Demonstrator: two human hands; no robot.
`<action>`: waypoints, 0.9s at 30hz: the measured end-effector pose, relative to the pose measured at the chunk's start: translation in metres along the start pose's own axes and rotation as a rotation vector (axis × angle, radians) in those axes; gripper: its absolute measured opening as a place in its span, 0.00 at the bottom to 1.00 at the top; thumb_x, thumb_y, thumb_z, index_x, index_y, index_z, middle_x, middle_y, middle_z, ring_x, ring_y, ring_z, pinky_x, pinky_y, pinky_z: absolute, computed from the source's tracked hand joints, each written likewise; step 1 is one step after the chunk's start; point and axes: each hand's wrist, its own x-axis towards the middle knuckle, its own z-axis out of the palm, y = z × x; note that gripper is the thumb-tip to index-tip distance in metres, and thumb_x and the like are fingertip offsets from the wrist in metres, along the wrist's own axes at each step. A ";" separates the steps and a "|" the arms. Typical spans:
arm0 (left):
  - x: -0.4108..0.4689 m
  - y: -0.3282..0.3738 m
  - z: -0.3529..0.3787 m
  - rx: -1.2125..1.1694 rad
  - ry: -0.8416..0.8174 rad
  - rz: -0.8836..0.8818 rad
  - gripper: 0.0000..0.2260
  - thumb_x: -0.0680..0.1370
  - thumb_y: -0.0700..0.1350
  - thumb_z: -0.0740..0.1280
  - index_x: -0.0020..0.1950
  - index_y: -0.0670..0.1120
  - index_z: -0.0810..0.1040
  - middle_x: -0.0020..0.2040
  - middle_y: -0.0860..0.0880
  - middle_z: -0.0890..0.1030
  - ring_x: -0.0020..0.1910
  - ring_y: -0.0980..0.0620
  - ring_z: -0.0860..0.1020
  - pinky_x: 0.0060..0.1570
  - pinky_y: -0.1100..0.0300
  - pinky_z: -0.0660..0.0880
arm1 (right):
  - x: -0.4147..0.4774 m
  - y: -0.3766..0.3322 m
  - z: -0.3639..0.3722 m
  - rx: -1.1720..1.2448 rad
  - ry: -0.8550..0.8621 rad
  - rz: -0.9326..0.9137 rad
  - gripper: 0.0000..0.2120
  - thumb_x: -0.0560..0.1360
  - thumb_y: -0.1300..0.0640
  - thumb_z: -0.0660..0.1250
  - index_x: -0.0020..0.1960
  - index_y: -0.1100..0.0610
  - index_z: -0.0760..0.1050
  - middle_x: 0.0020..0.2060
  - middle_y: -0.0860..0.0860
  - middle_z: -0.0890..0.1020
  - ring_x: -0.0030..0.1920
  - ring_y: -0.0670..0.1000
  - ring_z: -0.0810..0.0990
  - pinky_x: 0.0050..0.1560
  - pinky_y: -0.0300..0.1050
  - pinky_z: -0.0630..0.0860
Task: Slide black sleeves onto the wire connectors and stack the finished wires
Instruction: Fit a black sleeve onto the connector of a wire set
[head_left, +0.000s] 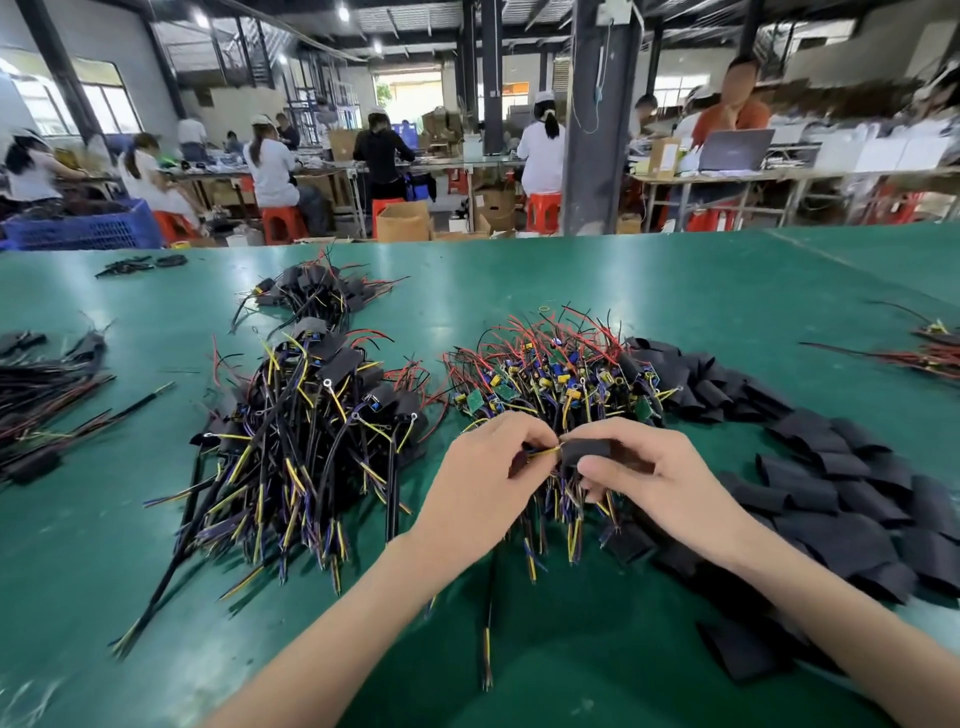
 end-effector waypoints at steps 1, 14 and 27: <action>0.000 0.000 -0.001 0.020 0.036 0.039 0.04 0.72 0.37 0.70 0.45 0.45 0.80 0.37 0.63 0.75 0.38 0.66 0.72 0.42 0.75 0.66 | 0.000 -0.001 -0.001 0.068 0.007 0.008 0.09 0.71 0.67 0.68 0.50 0.59 0.80 0.35 0.53 0.81 0.33 0.49 0.78 0.39 0.39 0.77; -0.002 -0.004 -0.002 0.127 0.153 0.432 0.02 0.74 0.35 0.70 0.44 0.39 0.82 0.41 0.46 0.80 0.39 0.52 0.78 0.40 0.58 0.77 | 0.002 -0.005 -0.002 0.394 0.061 0.132 0.14 0.63 0.63 0.72 0.48 0.60 0.84 0.47 0.65 0.83 0.42 0.58 0.81 0.46 0.45 0.80; 0.016 -0.006 -0.025 0.255 0.221 0.184 0.05 0.73 0.41 0.67 0.44 0.42 0.82 0.37 0.48 0.77 0.36 0.52 0.74 0.40 0.64 0.70 | 0.006 -0.001 -0.013 -0.222 0.177 -0.032 0.18 0.73 0.54 0.67 0.62 0.52 0.75 0.57 0.47 0.79 0.58 0.45 0.76 0.63 0.39 0.69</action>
